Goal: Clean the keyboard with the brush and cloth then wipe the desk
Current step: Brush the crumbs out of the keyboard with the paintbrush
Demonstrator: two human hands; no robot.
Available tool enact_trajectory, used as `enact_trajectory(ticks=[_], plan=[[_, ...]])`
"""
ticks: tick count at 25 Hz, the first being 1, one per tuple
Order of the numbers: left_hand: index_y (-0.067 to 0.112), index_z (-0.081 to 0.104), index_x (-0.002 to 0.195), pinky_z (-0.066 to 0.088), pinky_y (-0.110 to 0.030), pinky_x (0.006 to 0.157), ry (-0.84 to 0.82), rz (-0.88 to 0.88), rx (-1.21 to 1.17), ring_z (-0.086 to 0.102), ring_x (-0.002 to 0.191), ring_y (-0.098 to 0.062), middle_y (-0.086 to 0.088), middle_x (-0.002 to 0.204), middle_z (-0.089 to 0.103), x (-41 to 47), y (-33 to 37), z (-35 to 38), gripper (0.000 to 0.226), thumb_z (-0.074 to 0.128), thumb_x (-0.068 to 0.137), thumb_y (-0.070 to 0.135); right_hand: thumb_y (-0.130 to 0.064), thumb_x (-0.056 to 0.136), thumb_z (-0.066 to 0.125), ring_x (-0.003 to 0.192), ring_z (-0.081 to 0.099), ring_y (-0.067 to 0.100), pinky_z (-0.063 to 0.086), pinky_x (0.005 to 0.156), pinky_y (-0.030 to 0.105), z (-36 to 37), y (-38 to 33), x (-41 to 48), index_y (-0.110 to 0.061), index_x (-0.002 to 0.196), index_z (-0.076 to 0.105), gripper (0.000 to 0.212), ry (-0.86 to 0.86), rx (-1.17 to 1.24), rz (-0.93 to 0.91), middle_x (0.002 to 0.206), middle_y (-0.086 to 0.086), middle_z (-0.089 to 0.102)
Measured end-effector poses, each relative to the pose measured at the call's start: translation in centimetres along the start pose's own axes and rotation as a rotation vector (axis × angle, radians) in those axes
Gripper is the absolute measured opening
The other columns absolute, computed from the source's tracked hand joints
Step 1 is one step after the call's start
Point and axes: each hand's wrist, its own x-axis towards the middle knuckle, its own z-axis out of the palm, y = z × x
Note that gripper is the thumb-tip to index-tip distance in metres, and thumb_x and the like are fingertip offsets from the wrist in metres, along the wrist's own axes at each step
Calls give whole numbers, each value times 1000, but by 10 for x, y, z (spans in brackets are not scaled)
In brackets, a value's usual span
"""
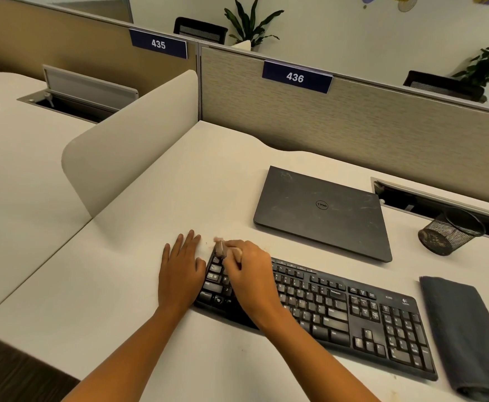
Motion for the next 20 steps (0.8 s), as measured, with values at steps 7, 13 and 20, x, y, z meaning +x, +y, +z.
enact_trajectory(ticks=[7,13,20], plan=[[15,43,146,9,-40,121,8,-7,-12,25,147,-22,-2,156,34,0,2,-2,61,30,87,24,-13,96,51,75,60,8,53,70,29,-11,10,-1,-15,111,70,24,33,184,53,90,-12,64],[14,44,145,10,-40,121,10,-7,-8,26,147,-23,-3,156,35,0,1,-1,60,31,87,24,-10,95,50,79,57,8,49,71,24,-10,12,-7,-12,115,67,26,12,-64,-24,97,-3,65],[15,43,146,10,-40,121,7,-6,-4,26,147,-22,-2,156,35,0,0,1,60,31,88,24,-19,100,44,92,59,9,48,80,24,-19,2,-8,-14,122,64,30,-210,-116,-83,111,-1,66]])
